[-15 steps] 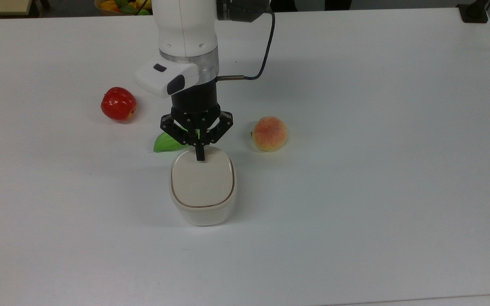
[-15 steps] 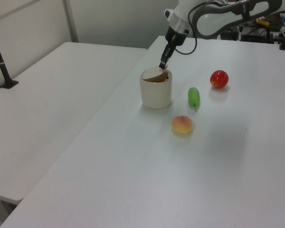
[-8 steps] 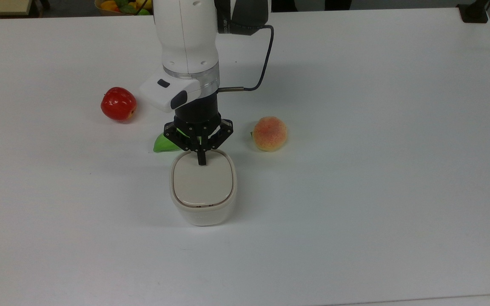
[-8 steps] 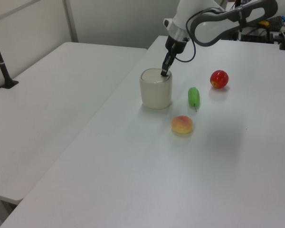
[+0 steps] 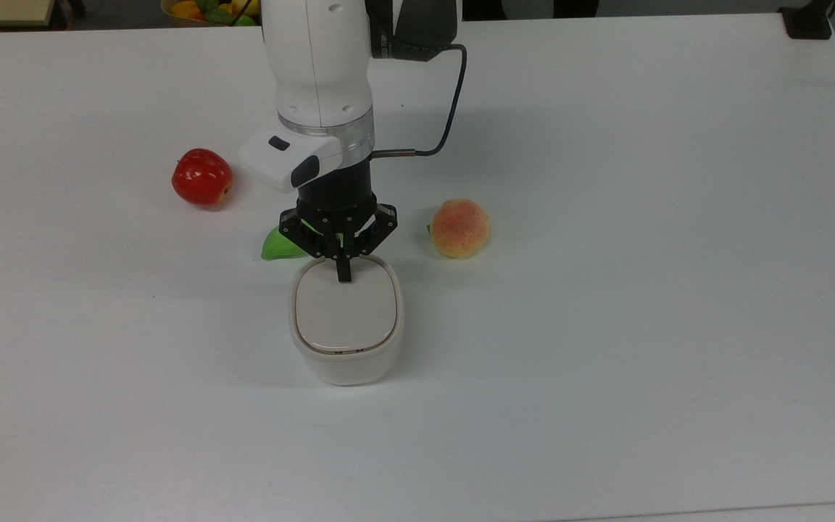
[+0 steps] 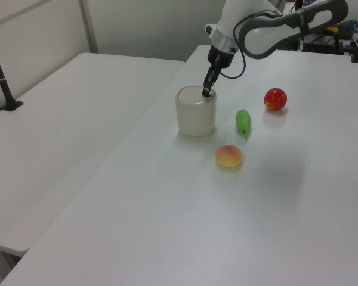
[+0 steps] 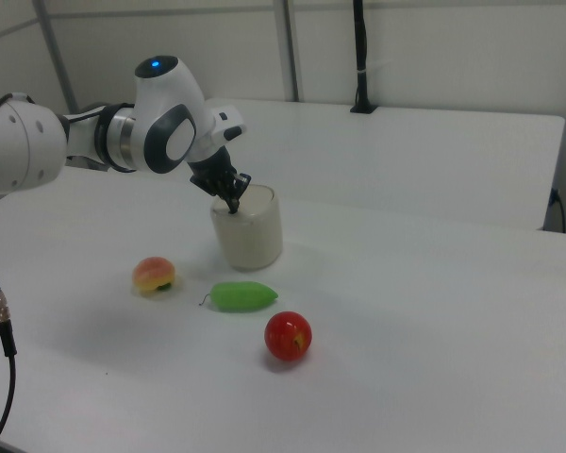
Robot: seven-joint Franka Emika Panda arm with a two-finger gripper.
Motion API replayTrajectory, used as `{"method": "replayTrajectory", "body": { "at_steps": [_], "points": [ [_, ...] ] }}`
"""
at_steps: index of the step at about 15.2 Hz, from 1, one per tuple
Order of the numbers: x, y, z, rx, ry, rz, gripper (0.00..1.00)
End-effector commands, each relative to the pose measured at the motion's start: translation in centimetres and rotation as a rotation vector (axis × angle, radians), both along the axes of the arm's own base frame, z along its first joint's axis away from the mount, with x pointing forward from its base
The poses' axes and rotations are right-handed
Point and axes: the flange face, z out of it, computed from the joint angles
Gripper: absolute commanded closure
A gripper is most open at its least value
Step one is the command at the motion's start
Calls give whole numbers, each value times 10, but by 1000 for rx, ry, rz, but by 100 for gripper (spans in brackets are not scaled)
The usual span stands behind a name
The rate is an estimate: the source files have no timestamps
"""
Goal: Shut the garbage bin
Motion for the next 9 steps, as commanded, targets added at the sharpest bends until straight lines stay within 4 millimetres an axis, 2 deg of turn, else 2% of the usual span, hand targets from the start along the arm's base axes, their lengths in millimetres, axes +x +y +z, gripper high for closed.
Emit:
{"method": "replayTrajectory", "body": {
  "at_steps": [1,5,9],
  "points": [
    [-6,2,11,-10,24,-1,100],
    [-24,-2,62,-13,39,-5,100],
    [-52,-4,98,-23,128,-6,100]
  ]
}}
